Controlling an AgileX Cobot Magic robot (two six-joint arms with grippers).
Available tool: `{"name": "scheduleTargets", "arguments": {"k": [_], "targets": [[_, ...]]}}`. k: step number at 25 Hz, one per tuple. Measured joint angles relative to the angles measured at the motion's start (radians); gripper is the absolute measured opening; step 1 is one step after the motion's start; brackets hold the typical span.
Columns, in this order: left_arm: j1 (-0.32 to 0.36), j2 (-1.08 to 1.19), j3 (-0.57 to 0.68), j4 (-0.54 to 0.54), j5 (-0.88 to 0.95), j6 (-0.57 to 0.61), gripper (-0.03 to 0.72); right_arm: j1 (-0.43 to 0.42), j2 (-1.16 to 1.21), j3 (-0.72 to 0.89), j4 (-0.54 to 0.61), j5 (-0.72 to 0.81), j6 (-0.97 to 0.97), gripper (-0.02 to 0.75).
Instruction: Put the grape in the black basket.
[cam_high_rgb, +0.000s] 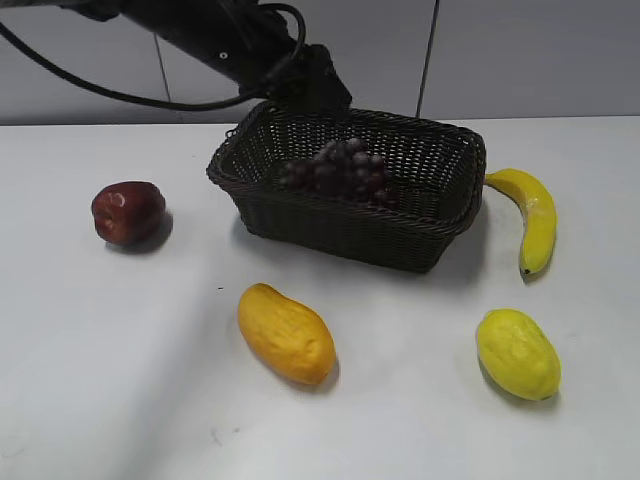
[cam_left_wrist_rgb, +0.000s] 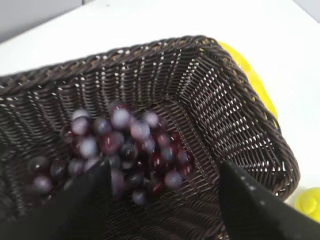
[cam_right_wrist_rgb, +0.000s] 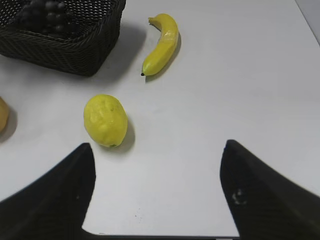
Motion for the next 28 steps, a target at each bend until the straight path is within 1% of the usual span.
{"name": "scheduleTargets", "arguments": {"k": [2,3,4,7,8,12,14,17,20,24,28], "targets": [[0.021,-0.030,-0.001,0.027,0.004,-0.006,0.633,0.000,0.000,0.000,0.000,0.000,0.000,0.590],[0.034,-0.047,-0.001,0.048,0.005,-0.032,0.633,0.000,0.000,0.000,0.000,0.000,0.000,0.590],[0.052,-0.062,-0.002,0.078,0.005,-0.070,0.633,0.000,0.000,0.000,0.000,0.000,0.000,0.590],[0.118,-0.110,-0.002,0.186,0.030,-0.247,0.627,0.000,0.000,0.000,0.000,0.000,0.000,0.590],[0.145,-0.121,-0.002,0.220,0.051,-0.286,0.625,0.000,0.000,0.000,0.000,0.000,0.000,0.590],[0.246,-0.149,-0.005,0.385,0.226,-0.467,0.607,0.000,0.000,0.000,0.000,0.000,0.000,0.590],[0.286,-0.152,-0.006,0.476,0.360,-0.547,0.589,0.000,0.000,0.000,0.000,0.000,0.000,0.590],[0.337,-0.152,-0.006,0.582,0.469,-0.600,0.573,0.000,0.000,0.000,0.000,0.000,0.000,0.590],[0.363,-0.167,-0.006,0.619,0.486,-0.634,0.568,0.000,0.000,0.000,0.000,0.000,0.000,0.590],[0.364,-0.202,-0.006,0.633,0.488,-0.643,0.561,0.000,0.000,0.000,0.000,0.000,0.000,0.590],[0.364,-0.242,-0.005,0.698,0.489,-0.648,0.557,0.000,0.000,0.000,0.000,0.000,0.000,0.590]]}}
